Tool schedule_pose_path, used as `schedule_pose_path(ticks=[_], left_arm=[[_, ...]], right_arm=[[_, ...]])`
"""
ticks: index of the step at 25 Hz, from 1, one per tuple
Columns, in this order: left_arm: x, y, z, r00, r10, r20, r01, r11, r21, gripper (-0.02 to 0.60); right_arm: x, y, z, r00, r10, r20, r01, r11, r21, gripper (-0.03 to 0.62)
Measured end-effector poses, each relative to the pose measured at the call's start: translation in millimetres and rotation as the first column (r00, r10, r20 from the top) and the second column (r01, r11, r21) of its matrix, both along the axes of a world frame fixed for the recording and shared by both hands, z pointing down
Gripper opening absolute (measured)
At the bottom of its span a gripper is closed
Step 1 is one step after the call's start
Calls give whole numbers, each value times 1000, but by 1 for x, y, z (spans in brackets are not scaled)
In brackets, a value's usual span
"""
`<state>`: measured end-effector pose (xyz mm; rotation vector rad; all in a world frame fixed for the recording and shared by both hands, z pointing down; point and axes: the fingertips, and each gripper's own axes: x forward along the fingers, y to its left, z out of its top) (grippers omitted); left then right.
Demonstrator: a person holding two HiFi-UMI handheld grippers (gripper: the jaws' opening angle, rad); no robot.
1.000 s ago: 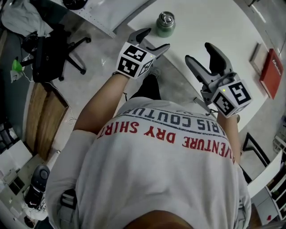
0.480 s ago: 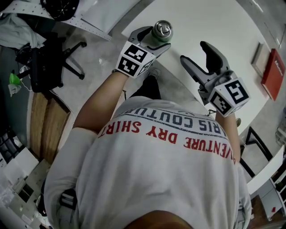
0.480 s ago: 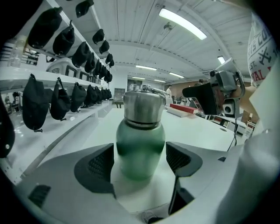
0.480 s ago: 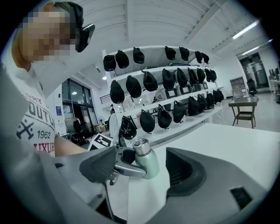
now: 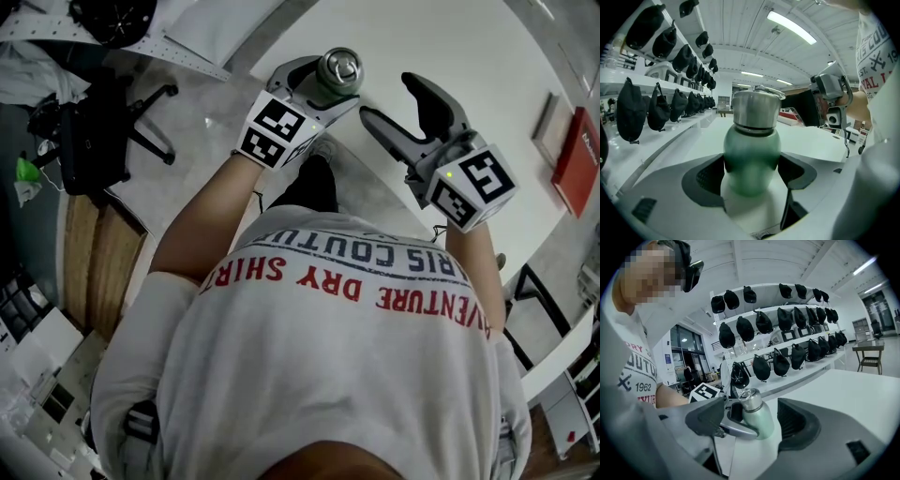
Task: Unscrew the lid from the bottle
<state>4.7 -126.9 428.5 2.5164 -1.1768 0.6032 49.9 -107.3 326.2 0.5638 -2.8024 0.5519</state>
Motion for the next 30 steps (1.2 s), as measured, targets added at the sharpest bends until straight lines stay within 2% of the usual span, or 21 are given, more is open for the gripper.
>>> schedule_pose_path(ticks=[11, 23, 25, 27, 30], left_arm=[[0, 0, -2, 1000, 6, -9, -6, 1000, 6, 365], [-2, -1, 1, 1000, 5, -9, -5, 1000, 3, 365], [0, 0, 0, 1000, 6, -10, -6, 1000, 4, 365], [1, 1, -2, 1000, 8, -10, -8, 1000, 4, 365], [2, 1, -1, 1000, 11, -10, -11, 1000, 4, 365]], right_arm=[[-48, -12, 10, 995, -89, -40, 92, 992, 80, 336], [-73, -20, 25, 989, -101, -112, 117, 981, 153, 333], [-72, -19, 24, 989, -99, -114, 117, 980, 163, 319], [-71, -19, 22, 989, -94, -116, 113, 979, 171, 275], [-71, -19, 23, 988, -93, -121, 114, 978, 175, 272]])
